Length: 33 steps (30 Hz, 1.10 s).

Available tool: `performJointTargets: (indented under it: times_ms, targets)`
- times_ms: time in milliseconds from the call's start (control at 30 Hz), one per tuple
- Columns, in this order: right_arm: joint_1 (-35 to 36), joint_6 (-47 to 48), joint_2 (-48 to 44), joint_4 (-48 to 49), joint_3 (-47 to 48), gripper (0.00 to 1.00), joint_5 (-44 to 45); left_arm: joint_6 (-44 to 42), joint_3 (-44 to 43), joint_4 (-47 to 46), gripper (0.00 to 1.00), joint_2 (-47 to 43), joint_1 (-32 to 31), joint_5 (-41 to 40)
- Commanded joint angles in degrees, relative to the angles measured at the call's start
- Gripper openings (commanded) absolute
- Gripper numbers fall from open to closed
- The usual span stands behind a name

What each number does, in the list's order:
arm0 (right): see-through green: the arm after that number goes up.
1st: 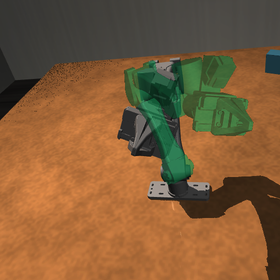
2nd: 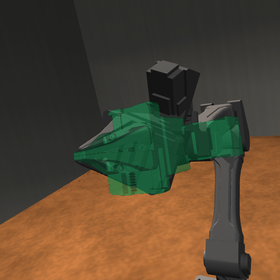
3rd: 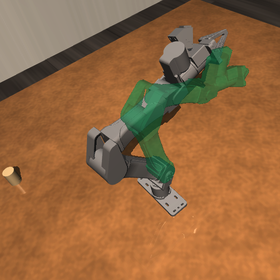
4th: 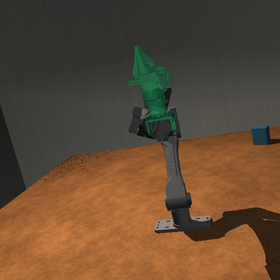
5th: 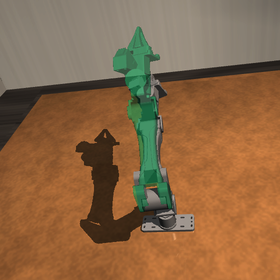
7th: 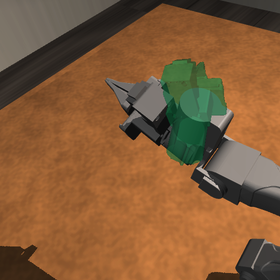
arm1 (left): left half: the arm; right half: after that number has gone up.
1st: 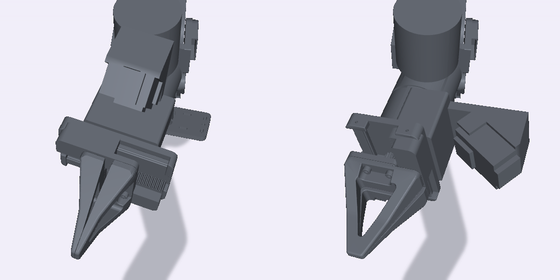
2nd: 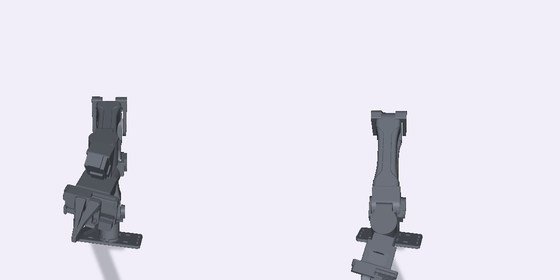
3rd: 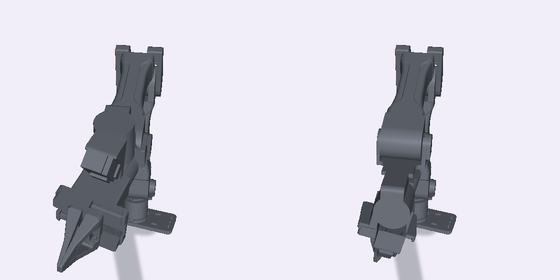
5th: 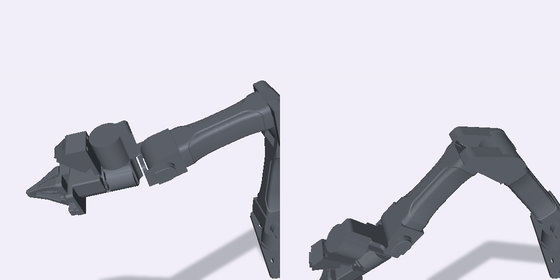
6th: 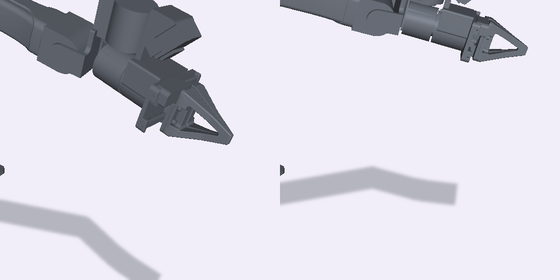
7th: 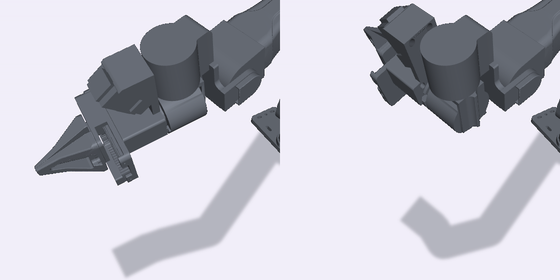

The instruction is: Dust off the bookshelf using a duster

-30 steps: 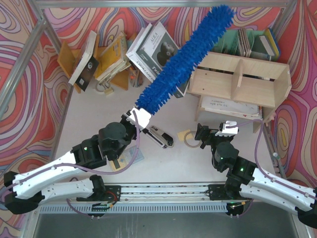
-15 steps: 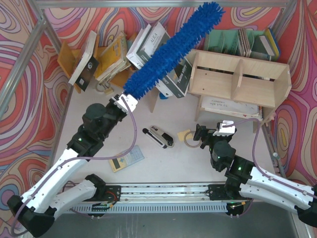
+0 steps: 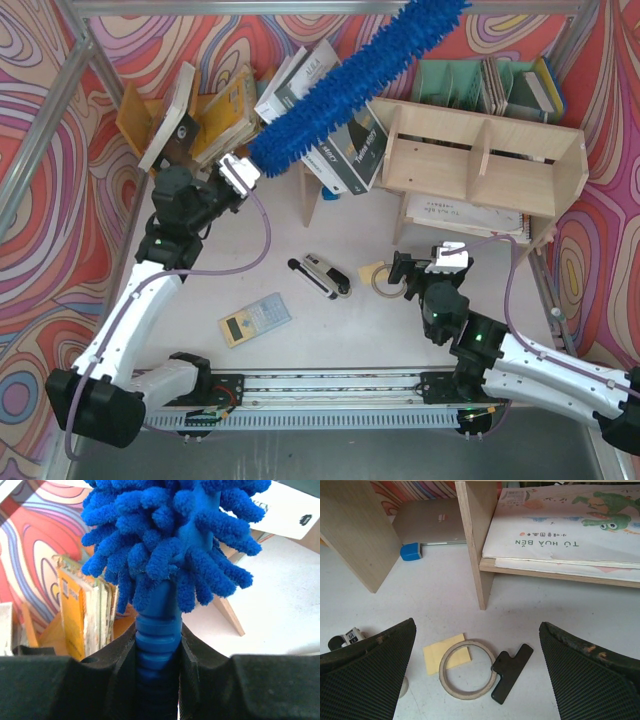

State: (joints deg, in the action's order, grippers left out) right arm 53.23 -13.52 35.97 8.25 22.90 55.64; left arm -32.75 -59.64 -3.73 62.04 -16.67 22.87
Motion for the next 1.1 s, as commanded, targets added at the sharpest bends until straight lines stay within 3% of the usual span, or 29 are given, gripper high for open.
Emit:
performJointTargets:
  times_ms: [0,333,667,900,1067]
  targets:
    - [-0.1,-0.3,0.3,-0.2,2.0,0.99,2.3,1.0,-0.9,-4.7,0.00,0.9,0.5,7.2]
    - [-0.1,0.0,1.9,0.1,2.3,0.99,2.7,-2.8,7.1,-5.9,0.00,-0.4,0.1,9.3]
    - [-0.1,-0.2,0.9,-0.1,2.1,0.99,2.8,-8.6,8.9,-2.0,0.00,2.1,-6.9,6.0]
    - [-0.1,-0.3,0.8,-0.2,2.1,0.99,2.9,-7.6,9.9,-5.5,0.00,0.0,-6.7,3.7]
    - [-0.1,-0.4,1.0,-0.2,2.1,0.99,2.8,-2.3,10.3,-11.4,0.00,-3.2,-3.8,2.6]
